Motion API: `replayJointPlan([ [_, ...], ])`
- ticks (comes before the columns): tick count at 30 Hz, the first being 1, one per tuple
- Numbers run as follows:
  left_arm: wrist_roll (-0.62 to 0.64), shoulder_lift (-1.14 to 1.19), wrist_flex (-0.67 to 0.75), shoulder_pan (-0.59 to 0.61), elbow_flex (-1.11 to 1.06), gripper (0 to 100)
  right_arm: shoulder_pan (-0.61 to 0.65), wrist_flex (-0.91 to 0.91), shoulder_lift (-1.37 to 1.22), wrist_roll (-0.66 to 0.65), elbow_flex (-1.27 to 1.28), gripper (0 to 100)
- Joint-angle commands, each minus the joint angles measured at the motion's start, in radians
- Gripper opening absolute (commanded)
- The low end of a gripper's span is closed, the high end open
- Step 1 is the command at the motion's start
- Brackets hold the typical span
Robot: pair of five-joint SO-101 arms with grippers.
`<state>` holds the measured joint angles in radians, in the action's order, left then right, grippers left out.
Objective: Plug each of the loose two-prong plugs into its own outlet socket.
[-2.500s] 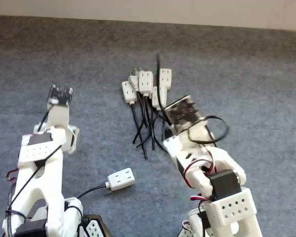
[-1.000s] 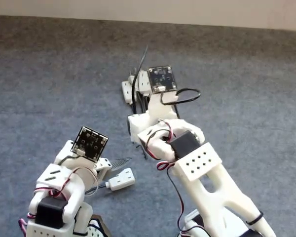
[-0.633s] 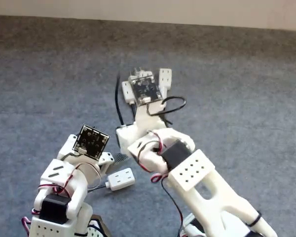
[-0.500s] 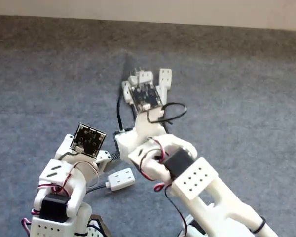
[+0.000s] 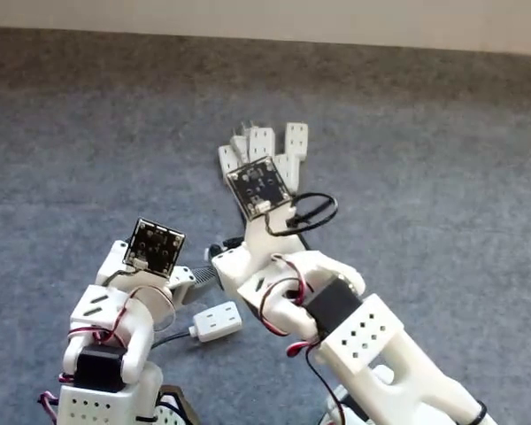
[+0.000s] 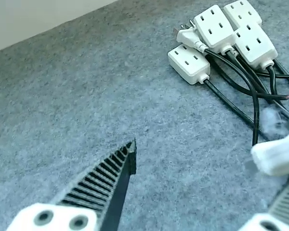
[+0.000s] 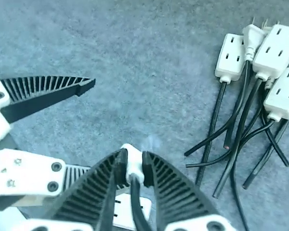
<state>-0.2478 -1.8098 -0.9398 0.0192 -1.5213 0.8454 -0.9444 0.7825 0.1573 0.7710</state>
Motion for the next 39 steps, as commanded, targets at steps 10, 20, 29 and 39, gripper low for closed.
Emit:
replayJointPlan([
  [10,0.002,-0.002,0.021,0.015,0.002,43,-0.163,-0.143,-0.107,-0.094,-0.082,0.5],
  [20,0.021,-0.002,0.107,0.165,-0.042,38,-0.151,-0.213,-0.108,-0.098,-0.131,0.5],
  [29,0.173,0.001,0.150,0.272,-0.038,34,-0.038,-0.222,-0.117,-0.034,-0.130,0.5],
  [39,0.049,-0.007,-0.091,-0.021,0.061,34,-0.128,-0.108,-0.117,0.046,-0.151,0.5],
])
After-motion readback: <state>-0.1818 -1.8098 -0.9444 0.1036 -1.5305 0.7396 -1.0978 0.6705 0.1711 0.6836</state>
